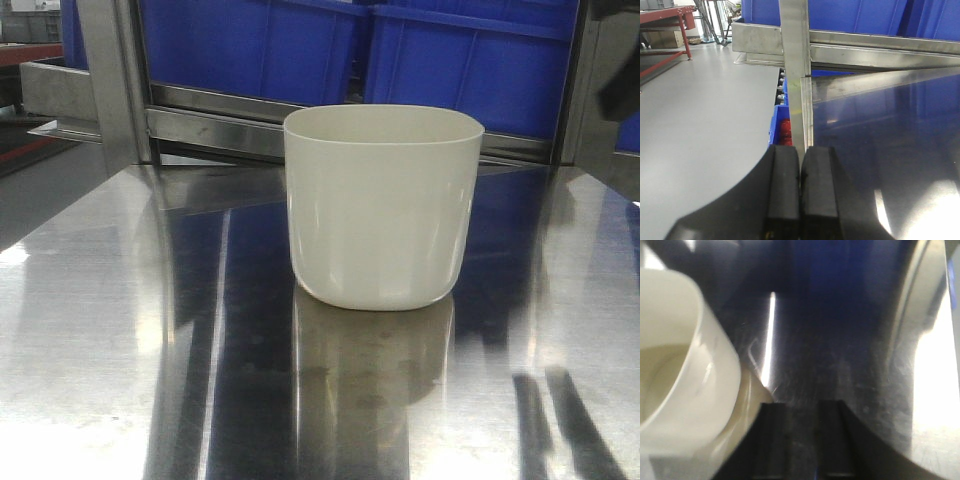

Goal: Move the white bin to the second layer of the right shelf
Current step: 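Lower the right gripper onto the white bin's rim and close it, then lift the white bin off the table with the right gripper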

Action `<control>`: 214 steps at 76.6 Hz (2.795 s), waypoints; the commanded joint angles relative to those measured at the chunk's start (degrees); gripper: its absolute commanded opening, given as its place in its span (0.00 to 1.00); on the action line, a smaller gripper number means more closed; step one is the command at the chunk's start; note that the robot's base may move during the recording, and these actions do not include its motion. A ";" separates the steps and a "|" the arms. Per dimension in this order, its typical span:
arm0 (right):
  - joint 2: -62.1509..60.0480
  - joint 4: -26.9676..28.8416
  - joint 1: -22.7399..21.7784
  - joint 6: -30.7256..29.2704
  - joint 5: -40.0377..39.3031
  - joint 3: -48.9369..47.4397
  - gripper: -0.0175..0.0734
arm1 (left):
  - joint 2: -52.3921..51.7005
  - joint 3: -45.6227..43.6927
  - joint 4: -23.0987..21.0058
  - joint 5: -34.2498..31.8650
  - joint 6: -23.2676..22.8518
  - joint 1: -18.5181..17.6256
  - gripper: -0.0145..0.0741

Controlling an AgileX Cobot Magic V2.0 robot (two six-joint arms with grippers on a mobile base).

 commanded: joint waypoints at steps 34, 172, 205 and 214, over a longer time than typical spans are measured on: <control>15.35 -9.46 11.72 15.86 17.32 -28.53 0.59 | -0.79 2.11 0.00 -4.91 -0.30 -0.19 0.26; 28.72 1.85 9.22 6.74 21.69 -31.39 0.25 | -0.79 2.11 0.00 -4.91 -0.30 -0.19 0.26; 19.89 -0.81 1.49 0.83 21.42 -26.41 0.22 | -0.79 2.11 0.00 -4.91 -0.30 -0.19 0.26; 16.01 3.78 -3.75 -8.45 19.83 -21.87 0.22 | -0.79 2.11 0.00 -4.91 -0.30 -0.19 0.26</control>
